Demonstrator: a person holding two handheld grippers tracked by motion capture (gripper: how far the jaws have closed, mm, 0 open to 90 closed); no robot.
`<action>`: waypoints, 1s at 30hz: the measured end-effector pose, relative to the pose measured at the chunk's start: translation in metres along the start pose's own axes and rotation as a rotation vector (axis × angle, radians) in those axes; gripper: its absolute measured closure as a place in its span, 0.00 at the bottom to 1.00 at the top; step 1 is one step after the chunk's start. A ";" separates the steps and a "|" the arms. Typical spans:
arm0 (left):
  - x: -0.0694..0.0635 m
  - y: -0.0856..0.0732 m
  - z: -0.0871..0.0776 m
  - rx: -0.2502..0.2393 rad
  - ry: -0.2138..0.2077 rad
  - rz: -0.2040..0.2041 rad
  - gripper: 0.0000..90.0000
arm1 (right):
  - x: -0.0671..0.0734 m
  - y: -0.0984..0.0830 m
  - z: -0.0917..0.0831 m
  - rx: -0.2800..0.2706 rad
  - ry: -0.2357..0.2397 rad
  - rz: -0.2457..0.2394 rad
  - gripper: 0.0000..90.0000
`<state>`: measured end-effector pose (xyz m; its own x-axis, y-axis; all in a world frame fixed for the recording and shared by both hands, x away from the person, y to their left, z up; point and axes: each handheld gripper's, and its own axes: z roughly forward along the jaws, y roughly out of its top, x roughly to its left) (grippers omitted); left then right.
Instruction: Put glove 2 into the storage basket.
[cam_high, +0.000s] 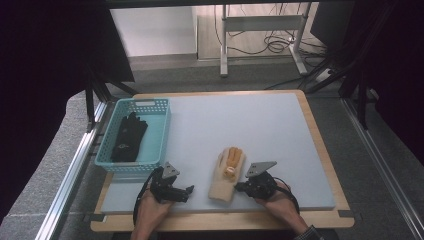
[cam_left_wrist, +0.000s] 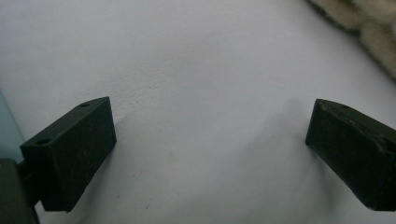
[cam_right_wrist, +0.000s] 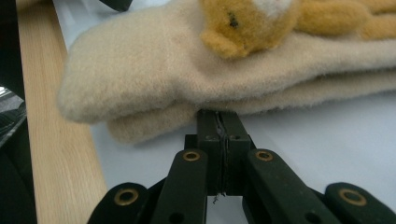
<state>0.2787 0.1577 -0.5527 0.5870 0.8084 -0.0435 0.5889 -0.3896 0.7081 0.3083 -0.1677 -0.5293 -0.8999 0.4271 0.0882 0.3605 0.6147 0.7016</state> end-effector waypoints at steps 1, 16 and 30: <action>0.000 0.000 0.000 -0.003 0.001 -0.002 0.02 | 0.002 0.002 0.002 0.000 -0.002 -0.001 0.97; 0.002 -0.002 -0.003 0.000 -0.012 0.016 0.04 | 0.013 0.021 0.026 -0.011 -0.012 -0.015 0.97; 0.002 -0.004 -0.003 -0.010 -0.007 0.016 0.03 | 0.015 0.038 0.049 -0.032 -0.032 -0.014 0.96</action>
<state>0.2762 0.1625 -0.5536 0.6002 0.7990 -0.0373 0.5739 -0.3976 0.7159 0.3207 -0.1056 -0.5354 -0.8962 0.4401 0.0555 0.3393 0.5994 0.7250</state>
